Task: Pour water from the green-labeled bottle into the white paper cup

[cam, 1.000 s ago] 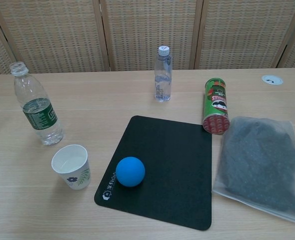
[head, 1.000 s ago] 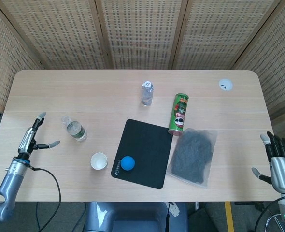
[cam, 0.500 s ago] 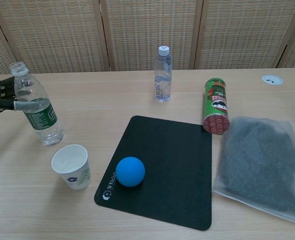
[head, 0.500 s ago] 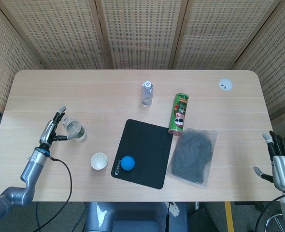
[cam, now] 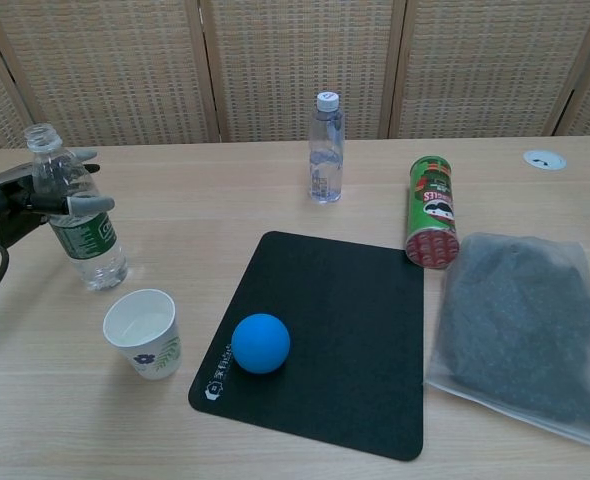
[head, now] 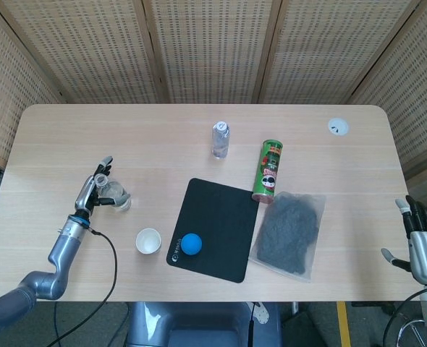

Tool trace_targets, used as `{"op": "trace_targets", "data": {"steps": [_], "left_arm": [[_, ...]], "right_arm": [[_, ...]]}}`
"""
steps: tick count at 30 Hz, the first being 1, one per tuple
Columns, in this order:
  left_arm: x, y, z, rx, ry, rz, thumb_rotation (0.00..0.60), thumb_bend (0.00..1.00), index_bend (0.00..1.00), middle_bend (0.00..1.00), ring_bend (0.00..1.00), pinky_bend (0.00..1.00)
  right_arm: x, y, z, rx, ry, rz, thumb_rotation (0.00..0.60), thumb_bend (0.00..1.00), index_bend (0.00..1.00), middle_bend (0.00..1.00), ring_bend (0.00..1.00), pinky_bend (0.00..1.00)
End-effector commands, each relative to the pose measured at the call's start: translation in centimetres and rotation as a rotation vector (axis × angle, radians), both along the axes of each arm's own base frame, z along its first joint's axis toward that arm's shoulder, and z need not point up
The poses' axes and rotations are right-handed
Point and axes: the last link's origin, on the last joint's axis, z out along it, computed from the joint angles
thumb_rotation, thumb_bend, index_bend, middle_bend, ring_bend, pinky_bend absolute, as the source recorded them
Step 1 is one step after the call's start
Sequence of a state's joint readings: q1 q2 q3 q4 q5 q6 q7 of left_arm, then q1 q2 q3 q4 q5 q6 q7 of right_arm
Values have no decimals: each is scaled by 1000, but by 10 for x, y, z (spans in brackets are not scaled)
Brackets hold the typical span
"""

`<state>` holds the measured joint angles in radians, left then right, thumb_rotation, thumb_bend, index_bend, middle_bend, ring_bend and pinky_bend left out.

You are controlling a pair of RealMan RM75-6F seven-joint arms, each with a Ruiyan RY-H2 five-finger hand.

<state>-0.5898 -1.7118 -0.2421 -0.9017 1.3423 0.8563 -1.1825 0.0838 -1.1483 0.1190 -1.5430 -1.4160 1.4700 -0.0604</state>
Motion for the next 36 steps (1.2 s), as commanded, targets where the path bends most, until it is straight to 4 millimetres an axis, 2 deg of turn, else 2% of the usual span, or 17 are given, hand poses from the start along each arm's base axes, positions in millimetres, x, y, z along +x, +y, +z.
{"op": "trace_targets", "data": {"steps": [1, 7, 8, 10, 11, 14, 16, 21, 24, 28, 36], "left_arm": [[2, 2, -4, -12, -14, 1, 600, 0, 0, 0, 0, 0], [6, 5, -9, -9, -38, 8, 600, 19, 0, 0, 0, 0], [5, 6, -9, -7, -37, 11, 600, 48, 0, 0, 0, 0], [4, 6, -10, 2, -38, 22, 600, 171, 19, 15, 10, 18], [3, 6, -10, 8, -40, 28, 600, 214, 59, 44, 27, 37], [1, 7, -12, 11, -45, 44, 600, 348, 329, 256, 165, 146], [2, 8, -13, 8, -64, 54, 600, 409, 458, 354, 241, 214], [5, 9, -12, 10, -95, 51, 600, 529, 568, 462, 333, 350], [4, 9, -9, 16, -112, 53, 600, 547, 614, 499, 363, 402], [1, 10, 0, 30, -97, 31, 600, 547, 636, 506, 369, 415], [-4, 7, 43, 11, 186, -183, 600, 547, 636, 508, 371, 426]], "right_arm": [[0, 0, 1, -1, -2, 0, 600, 0, 0, 0, 0, 0], [-1, 0, 2, -6, -6, 0, 600, 0, 0, 0, 0, 0], [-1, 0, 2, -6, -7, 0, 600, 0, 0, 0, 0, 0], [-1, 0, 2, -7, -7, 0, 600, 0, 0, 0, 0, 0], [-1, 0, 3, -7, -8, 0, 600, 0, 0, 0, 0, 0], [-2, 0, 3, -7, -9, 1, 600, 0, 0, 0, 0, 0], [-2, 0, 2, -6, -10, 1, 600, 0, 0, 0, 0, 0], [-2, -1, 2, -1, -9, 0, 600, 0, 0, 0, 0, 0], [-2, -1, 1, -1, -8, 1, 600, 0, 0, 0, 0, 0], [-1, 0, 1, 0, -6, 3, 600, 0, 0, 0, 0, 0], [1, 1, 1, 0, -4, 10, 600, 0, 0, 0, 0, 0]]}}
